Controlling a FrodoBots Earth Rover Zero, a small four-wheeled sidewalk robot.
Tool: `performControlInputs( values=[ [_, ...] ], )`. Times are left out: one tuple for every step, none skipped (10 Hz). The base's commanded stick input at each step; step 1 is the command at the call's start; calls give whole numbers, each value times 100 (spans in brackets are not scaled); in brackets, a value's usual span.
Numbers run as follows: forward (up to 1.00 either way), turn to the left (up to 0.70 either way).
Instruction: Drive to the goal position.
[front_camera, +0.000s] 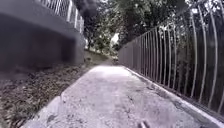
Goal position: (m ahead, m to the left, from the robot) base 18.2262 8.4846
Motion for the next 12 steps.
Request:
performControlInputs(
  values=[
    [100,0],
    [100,0],
    [100,0],
    [100,0],
    [100,0],
    [100,0],
    [100,0],
    [100,0],
    [100,0],
    [100,0],
    [100,0],
    [100,0]
  ],
)
